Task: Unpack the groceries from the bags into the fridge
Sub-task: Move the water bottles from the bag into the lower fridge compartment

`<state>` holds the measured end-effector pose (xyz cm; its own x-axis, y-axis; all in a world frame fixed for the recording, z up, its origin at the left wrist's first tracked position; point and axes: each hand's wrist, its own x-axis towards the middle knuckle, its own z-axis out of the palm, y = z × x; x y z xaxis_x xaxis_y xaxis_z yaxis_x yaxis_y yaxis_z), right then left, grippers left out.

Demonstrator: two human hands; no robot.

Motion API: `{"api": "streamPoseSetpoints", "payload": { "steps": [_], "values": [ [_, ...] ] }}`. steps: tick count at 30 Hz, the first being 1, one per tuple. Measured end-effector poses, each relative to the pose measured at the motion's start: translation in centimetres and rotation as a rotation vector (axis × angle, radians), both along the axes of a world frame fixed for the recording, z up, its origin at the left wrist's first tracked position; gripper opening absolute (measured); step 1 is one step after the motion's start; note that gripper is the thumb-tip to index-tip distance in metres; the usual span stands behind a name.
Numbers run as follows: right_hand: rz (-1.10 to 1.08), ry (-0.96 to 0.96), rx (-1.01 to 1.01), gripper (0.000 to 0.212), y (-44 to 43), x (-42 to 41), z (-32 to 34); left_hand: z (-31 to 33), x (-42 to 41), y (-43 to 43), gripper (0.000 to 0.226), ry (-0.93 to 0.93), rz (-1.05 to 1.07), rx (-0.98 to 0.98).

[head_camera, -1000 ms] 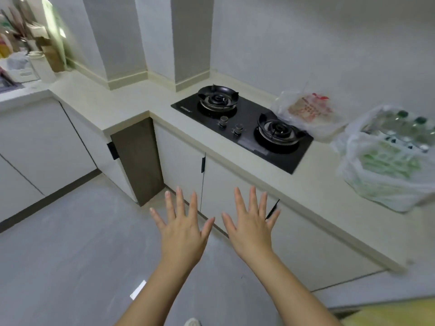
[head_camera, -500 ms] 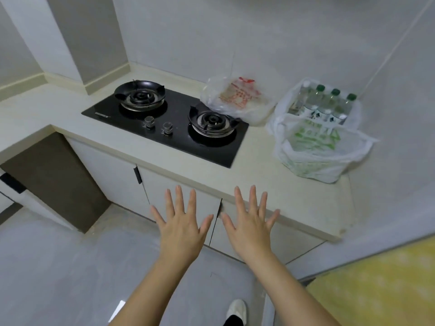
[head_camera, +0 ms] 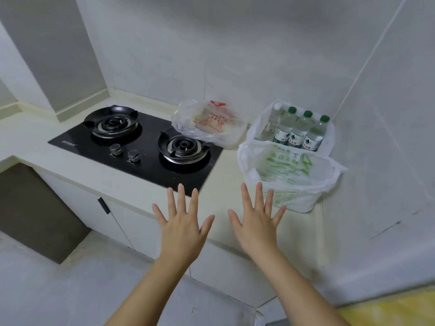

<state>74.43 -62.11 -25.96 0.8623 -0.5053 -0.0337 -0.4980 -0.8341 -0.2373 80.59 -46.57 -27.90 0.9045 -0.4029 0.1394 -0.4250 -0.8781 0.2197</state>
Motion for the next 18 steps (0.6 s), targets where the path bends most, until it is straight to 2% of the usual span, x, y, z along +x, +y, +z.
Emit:
{"api": "streamPoseSetpoints", "payload": {
  "steps": [9,18],
  "values": [
    [-0.145,-0.007,-0.004,0.071,-7.7,4.4,0.2,0.5,6.8,-8.0,0.082,-0.011,-0.113,-0.049],
    [-0.295,-0.036,-0.066,0.07,-16.2,12.5,1.8,2.3,17.0,-17.5,0.082,-0.042,-0.266,-0.136]
  ]
}}
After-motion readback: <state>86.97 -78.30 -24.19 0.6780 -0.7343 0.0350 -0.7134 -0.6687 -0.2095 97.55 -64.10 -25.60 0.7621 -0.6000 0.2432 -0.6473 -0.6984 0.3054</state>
